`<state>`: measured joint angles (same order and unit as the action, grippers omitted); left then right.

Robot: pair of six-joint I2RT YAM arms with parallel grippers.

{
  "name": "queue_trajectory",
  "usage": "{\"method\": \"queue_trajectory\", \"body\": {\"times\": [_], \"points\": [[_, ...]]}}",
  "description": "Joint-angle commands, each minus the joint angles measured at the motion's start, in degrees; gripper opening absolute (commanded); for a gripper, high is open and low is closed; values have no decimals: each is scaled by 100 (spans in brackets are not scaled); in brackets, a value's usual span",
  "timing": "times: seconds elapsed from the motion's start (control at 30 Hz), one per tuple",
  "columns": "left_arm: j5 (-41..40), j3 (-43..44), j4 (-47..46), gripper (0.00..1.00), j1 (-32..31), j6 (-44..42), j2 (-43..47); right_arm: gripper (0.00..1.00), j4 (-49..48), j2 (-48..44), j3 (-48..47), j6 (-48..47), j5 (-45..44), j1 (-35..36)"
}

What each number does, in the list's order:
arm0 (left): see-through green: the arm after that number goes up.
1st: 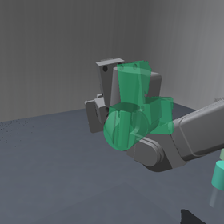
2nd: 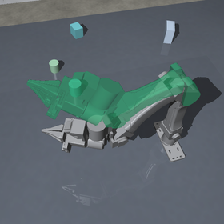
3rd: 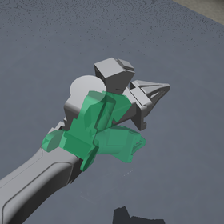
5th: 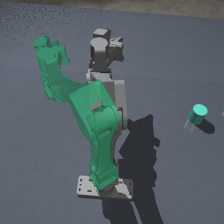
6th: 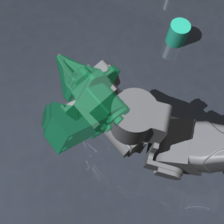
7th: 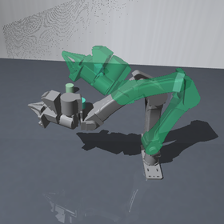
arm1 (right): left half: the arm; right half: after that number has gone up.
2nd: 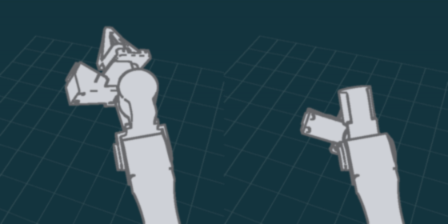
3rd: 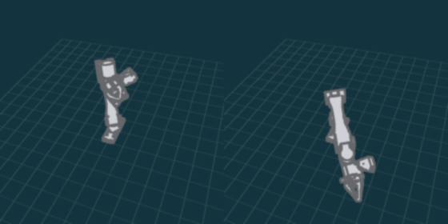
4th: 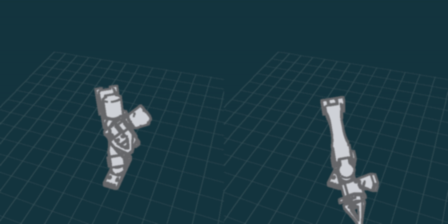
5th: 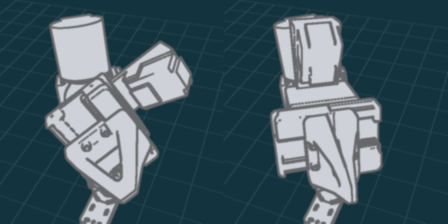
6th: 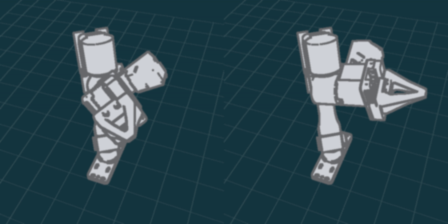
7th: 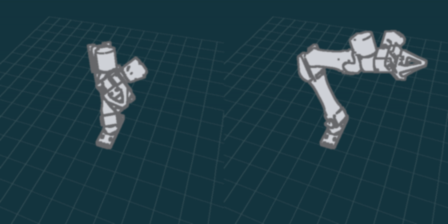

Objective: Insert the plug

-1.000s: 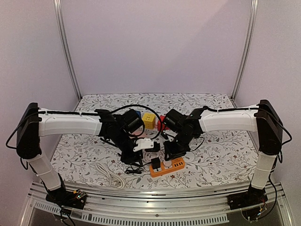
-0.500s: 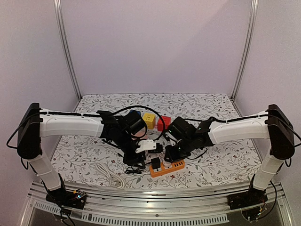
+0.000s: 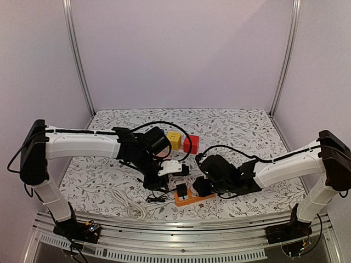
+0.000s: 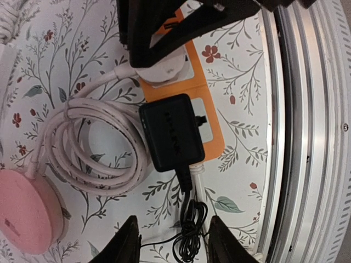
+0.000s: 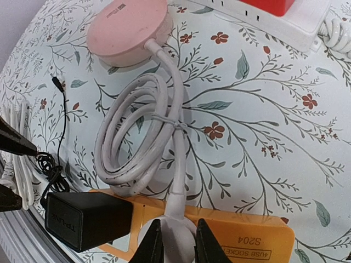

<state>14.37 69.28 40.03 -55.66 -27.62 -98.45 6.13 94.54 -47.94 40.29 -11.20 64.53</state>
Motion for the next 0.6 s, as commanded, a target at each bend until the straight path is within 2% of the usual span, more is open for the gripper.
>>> {"method": "queue_trajectory", "body": {"times": [0.0,0.07,0.13,0.3,0.57], "points": [[-159,112,115,42,173,-69,213,22,1417,368,1116,195,-23,201],[-172,108,125,42,254,-89,272,30,1336,161,1216,227,-11,201],[-222,139,148,42,325,-106,290,33,1524,6,940,69,47,197],[-329,279,234,42,458,-121,313,34,2154,-99,-151,-633,572,13],[-394,274,255,42,560,-148,461,35,2193,-598,-688,-724,1261,-302]]}}
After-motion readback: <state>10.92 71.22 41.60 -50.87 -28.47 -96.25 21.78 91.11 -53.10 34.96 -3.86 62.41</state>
